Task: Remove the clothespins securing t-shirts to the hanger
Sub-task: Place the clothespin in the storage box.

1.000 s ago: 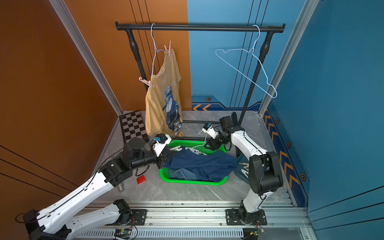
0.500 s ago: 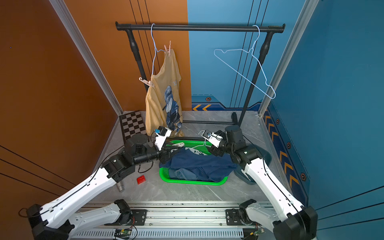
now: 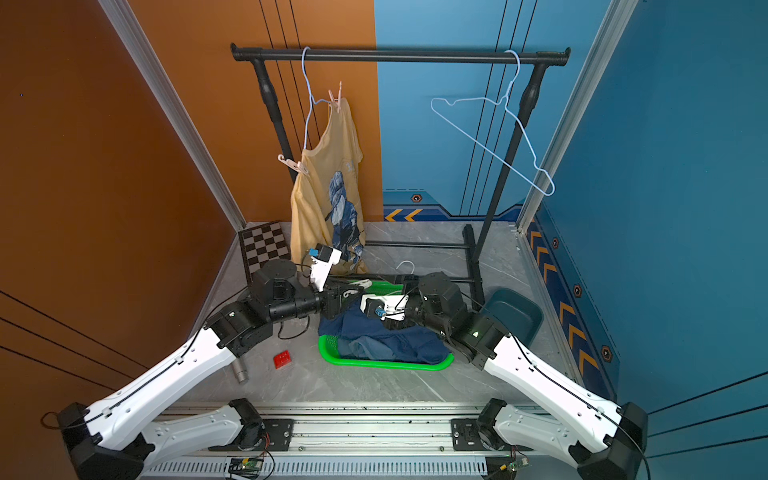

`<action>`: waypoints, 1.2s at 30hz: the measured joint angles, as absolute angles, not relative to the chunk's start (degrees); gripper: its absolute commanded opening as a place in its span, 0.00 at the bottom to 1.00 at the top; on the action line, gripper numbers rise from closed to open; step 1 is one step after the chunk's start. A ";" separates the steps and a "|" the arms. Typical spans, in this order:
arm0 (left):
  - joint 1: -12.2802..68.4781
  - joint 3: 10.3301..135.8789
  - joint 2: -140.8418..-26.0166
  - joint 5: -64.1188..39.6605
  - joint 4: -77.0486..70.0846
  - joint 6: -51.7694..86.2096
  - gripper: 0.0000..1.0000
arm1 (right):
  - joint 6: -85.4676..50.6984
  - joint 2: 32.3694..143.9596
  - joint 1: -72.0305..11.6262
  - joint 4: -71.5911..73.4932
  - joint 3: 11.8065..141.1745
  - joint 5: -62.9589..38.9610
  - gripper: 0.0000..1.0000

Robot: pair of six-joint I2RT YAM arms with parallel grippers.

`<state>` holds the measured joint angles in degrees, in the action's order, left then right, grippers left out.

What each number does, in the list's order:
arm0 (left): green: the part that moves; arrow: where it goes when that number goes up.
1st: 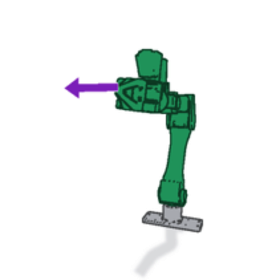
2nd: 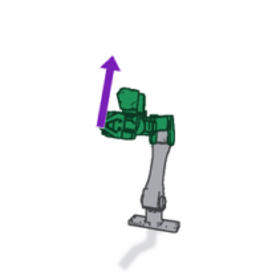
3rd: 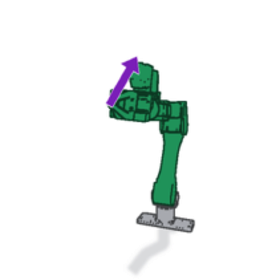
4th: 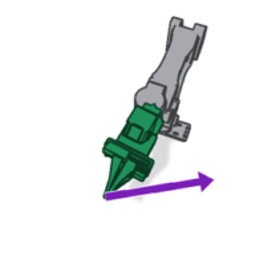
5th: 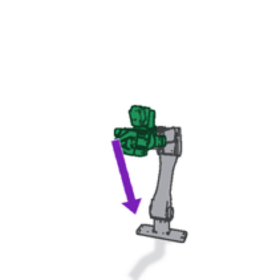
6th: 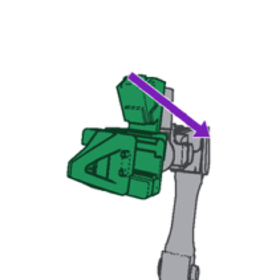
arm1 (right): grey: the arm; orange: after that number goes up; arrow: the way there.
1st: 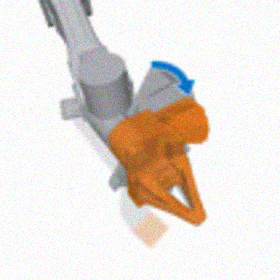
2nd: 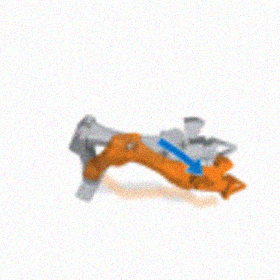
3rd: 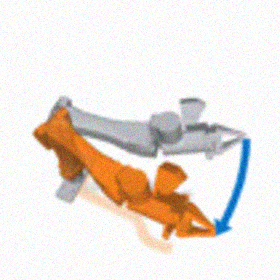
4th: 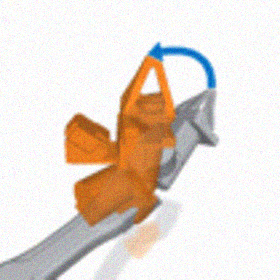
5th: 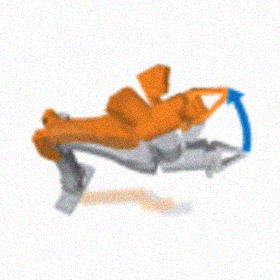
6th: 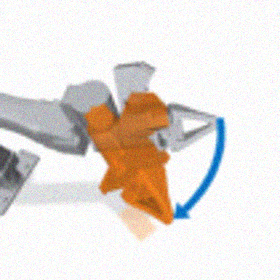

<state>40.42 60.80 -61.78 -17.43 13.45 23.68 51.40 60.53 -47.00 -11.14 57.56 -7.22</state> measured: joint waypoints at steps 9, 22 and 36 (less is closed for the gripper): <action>39.64 60.88 -62.46 -19.14 13.45 25.61 0.29 | 52.21 64.95 -47.37 -10.74 61.93 -7.46 0.53; 38.98 60.90 -62.52 -20.18 13.45 26.46 0.29 | 54.30 68.75 -47.37 -10.81 64.47 -8.54 0.35; 38.24 61.76 -62.83 -20.82 13.02 27.09 0.36 | 56.40 70.37 -47.70 -14.02 67.26 -8.97 0.11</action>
